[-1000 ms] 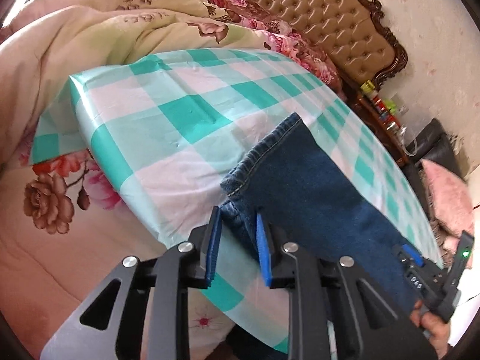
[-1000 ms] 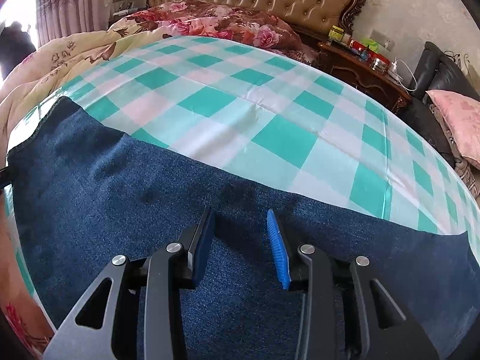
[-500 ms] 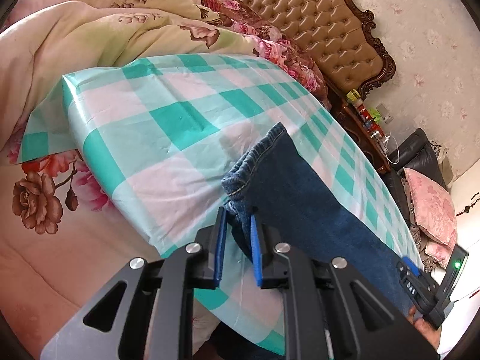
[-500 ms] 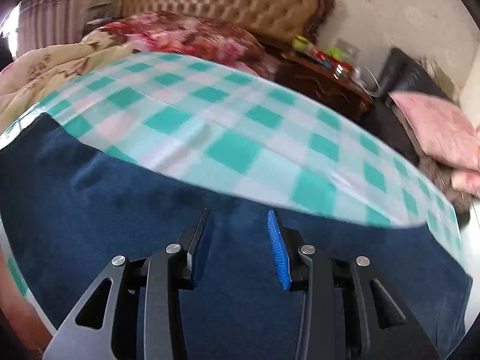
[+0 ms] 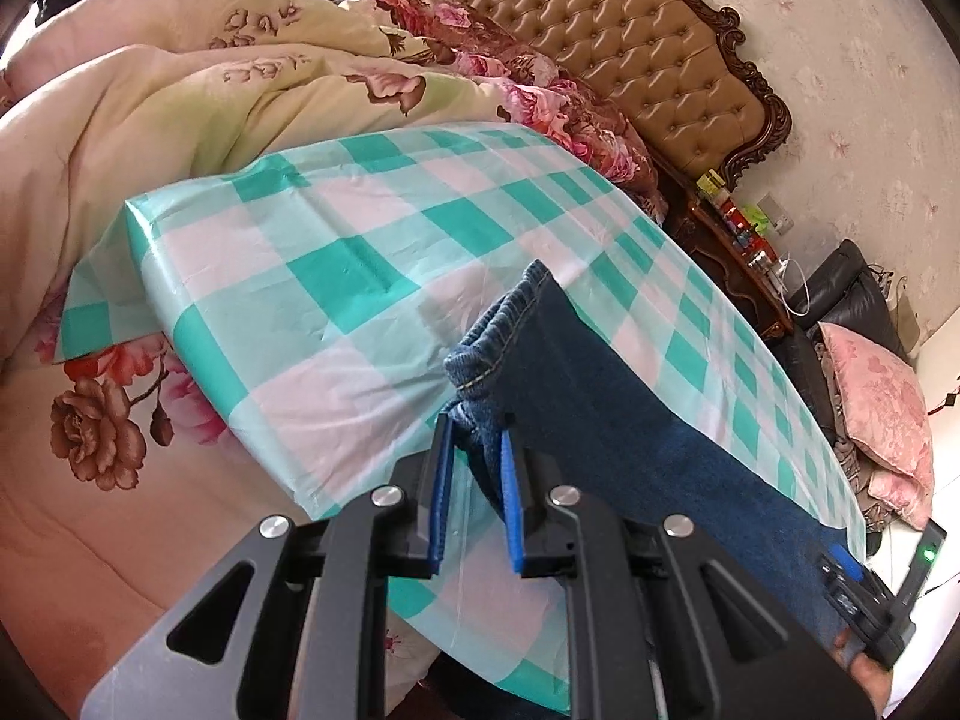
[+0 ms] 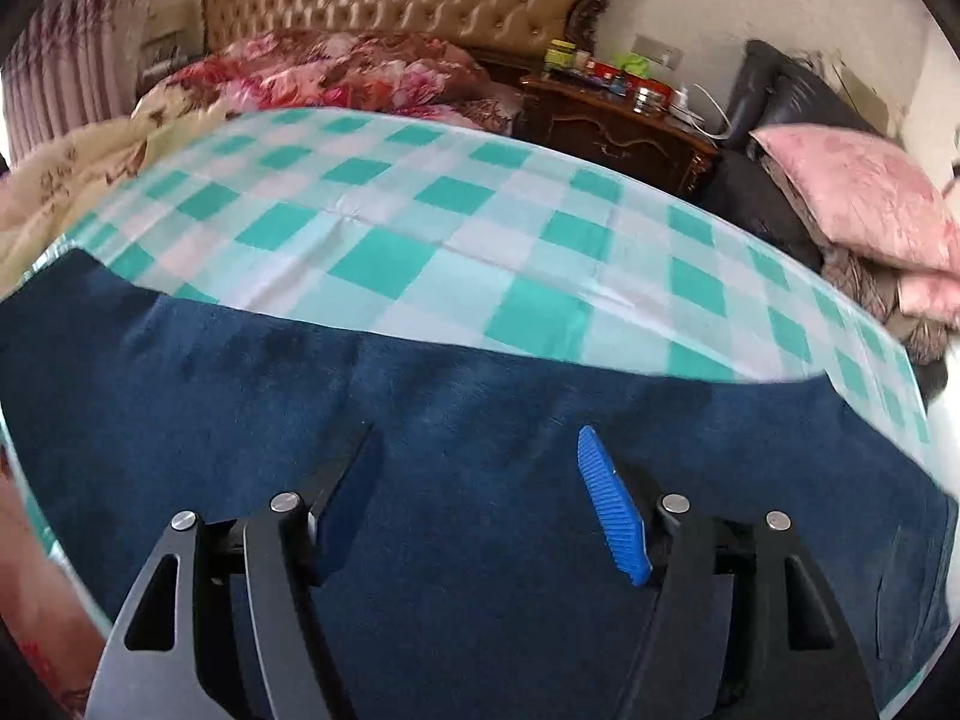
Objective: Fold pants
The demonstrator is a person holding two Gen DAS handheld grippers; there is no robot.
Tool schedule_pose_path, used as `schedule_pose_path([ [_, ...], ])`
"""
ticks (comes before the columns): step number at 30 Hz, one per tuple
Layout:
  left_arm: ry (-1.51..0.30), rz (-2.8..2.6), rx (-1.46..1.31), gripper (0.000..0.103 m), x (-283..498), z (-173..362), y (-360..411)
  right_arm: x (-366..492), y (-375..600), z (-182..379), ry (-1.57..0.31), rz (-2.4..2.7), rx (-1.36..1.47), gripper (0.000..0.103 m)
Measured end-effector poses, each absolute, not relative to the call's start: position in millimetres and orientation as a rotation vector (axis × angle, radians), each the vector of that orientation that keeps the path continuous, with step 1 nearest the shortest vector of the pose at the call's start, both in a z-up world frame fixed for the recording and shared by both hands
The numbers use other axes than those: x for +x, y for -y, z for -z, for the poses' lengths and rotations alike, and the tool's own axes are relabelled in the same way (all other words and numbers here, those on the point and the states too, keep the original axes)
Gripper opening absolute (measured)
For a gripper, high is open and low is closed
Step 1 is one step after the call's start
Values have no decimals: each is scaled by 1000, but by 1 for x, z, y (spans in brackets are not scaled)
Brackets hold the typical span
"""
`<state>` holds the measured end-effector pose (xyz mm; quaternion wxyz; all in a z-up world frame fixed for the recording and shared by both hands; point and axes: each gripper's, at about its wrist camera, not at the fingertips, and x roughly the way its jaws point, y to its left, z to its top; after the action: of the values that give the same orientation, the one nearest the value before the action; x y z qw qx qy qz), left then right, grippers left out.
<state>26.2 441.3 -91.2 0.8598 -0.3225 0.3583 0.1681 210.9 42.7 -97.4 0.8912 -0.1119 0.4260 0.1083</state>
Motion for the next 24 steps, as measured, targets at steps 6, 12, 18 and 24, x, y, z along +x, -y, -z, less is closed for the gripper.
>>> schedule_pose_path([
  [6,-752,-398,-511,14,33,54,-413,199,13,91,-946,-220,-112,67],
  [12,-705,-445,-48,14,58,-13,-315,181,96,87,-977,-153,30,70],
  [18,-584,-312,458,15,82,-33,-127,171,176,83,-973,-81,181,70],
  [24,-563,-4,776,19,55,77,58,162,230,91,-986,-32,292,70],
])
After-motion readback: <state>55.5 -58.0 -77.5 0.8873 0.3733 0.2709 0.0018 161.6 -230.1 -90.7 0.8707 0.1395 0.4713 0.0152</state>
